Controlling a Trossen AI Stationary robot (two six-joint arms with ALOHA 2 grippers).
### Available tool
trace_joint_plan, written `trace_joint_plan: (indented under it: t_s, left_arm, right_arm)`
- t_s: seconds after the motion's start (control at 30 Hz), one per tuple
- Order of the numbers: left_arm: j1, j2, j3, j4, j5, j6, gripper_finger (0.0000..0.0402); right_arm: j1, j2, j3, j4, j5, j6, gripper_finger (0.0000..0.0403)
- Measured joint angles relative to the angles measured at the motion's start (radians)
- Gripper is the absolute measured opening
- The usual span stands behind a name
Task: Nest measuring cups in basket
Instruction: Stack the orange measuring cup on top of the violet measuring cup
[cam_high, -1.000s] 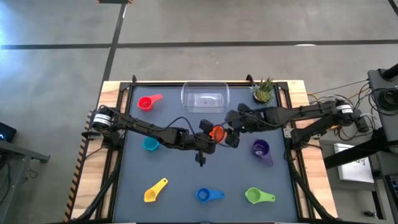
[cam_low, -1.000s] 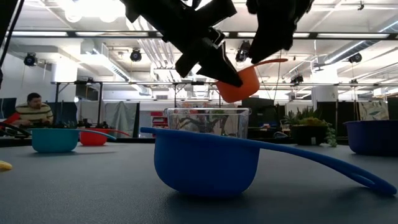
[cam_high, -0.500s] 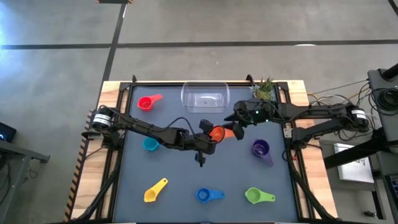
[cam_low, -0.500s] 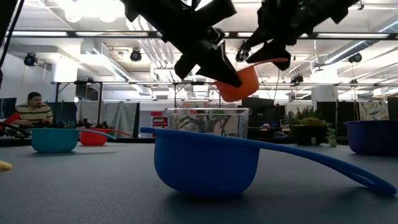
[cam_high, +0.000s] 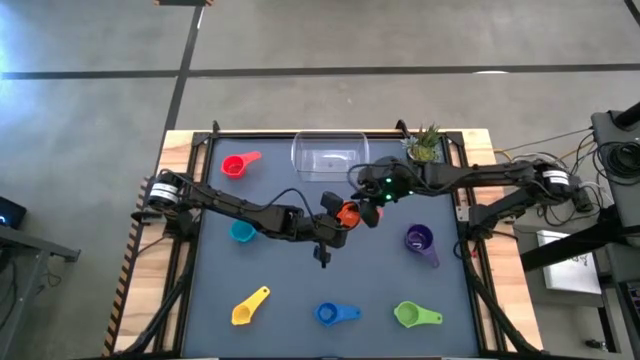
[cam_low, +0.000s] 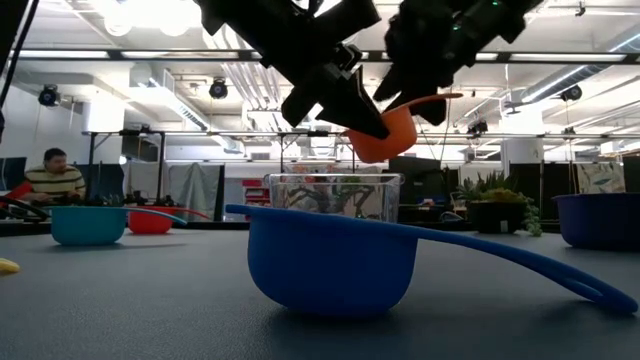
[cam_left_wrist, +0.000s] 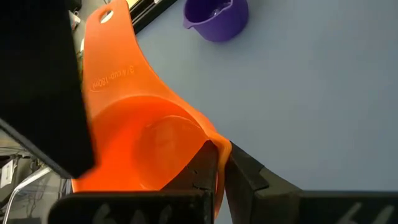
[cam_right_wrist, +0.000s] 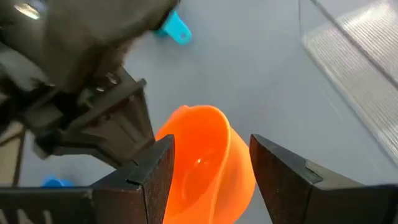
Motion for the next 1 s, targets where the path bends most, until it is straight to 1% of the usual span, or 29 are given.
trace_joint_plan:
  t_s: [0.13, 0.23, 0.33, 0.53, 0.6, 0.67, 0.73, 0.8, 1.0]
  left_arm:
    - [0.0, 0.0, 0.0, -0.006, 0.0, -0.005, 0.0]
    - [0.0, 0.0, 0.0, -0.018, 0.0, -0.007, 0.0]
    - [0.0, 0.0, 0.0, -0.034, 0.001, -0.014, 0.0]
    - [0.0, 0.0, 0.0, -0.037, 0.009, -0.041, 0.0]
    - [0.001, 0.0, 0.0, -0.034, 0.009, -0.077, 0.0005]
    - [0.002, -0.001, 0.001, -0.027, 0.007, -0.098, 0.002]
    - [0.002, -0.005, 0.001, -0.032, -0.003, -0.104, 0.0043]
    - [0.004, -0.008, 0.001, -0.034, -0.009, -0.106, 0.0071]
    - [0.003, -0.028, 0.001, -0.025, -0.003, -0.117, 0.0156]
  right_arm:
    - [0.0, 0.07, 0.076, -0.096, 0.019, -0.037, 0.0184]
    - [0.0, 0.111, 0.122, -0.154, 0.02, -0.063, 0.0163]
    - [0.0, 0.144, 0.159, -0.199, 0.019, -0.092, 0.0127]
    - [0.0, 0.18, 0.203, -0.239, 0.025, -0.145, 0.0025]
    - [0.001, 0.179, 0.204, -0.242, 0.027, -0.149, 0.0016]
    - [0.002, 0.171, 0.203, -0.255, 0.032, -0.151, 0.0012]
    - [0.003, 0.155, 0.203, -0.286, 0.06, -0.152, 0.001]
    - [0.005, 0.128, 0.201, -0.326, 0.09, -0.152, 0.0009]
    - [0.028, 0.034, 0.158, -0.363, 0.114, -0.109, 0.0009]
